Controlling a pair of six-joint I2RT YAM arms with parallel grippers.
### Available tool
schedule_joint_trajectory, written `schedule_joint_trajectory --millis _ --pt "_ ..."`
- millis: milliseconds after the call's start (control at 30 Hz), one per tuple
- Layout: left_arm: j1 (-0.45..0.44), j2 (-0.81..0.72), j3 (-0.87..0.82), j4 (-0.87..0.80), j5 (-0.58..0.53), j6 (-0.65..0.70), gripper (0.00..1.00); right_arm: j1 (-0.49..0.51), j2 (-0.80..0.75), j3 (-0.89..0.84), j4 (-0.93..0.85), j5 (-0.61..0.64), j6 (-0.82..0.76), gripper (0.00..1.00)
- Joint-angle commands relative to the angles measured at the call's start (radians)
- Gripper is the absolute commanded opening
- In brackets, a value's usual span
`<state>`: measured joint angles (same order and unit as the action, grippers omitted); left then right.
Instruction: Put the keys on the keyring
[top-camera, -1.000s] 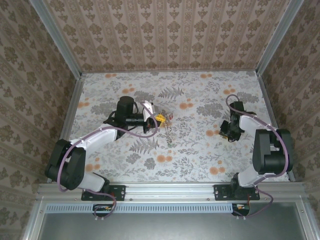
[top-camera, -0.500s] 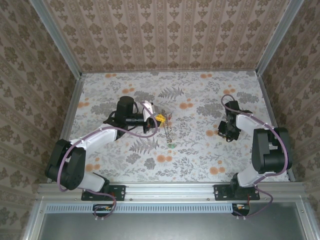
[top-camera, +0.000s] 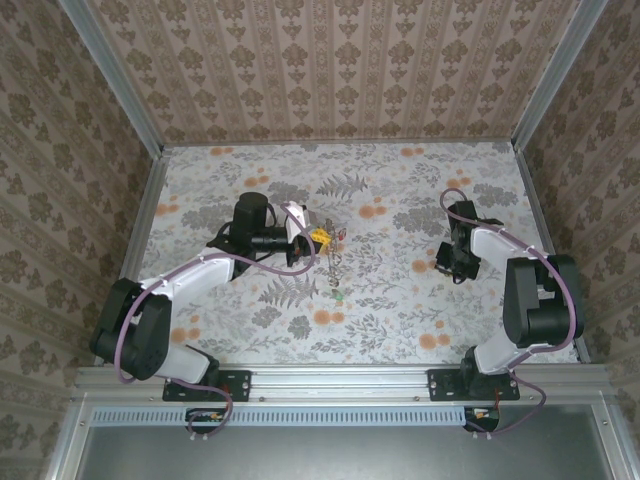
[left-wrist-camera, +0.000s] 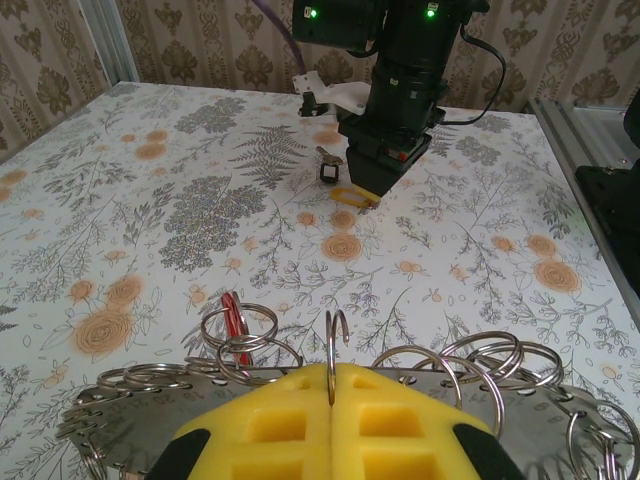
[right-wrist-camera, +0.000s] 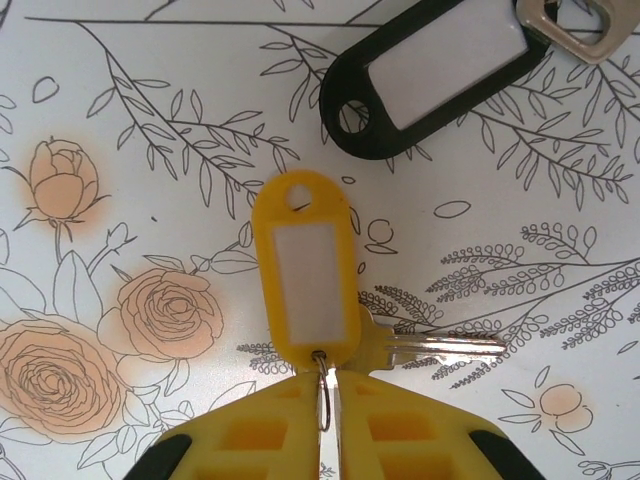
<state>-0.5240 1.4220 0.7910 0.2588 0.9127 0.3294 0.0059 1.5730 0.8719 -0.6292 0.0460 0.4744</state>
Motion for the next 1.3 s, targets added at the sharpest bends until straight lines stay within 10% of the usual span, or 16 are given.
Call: schedule_joint_trajectory --millis 0,1267 --pt "-0.005 -0.017 0.007 -0.003 0.033 0.01 0.0 0.011 0.001 0.024 -0.021 0.008 -0.005 0.13" --pt "-0.007 -0.015 0.029 -0.036 0.029 0.019 0.0 0.055 -0.053 0.027 0.028 0.0 -0.067 0.02"
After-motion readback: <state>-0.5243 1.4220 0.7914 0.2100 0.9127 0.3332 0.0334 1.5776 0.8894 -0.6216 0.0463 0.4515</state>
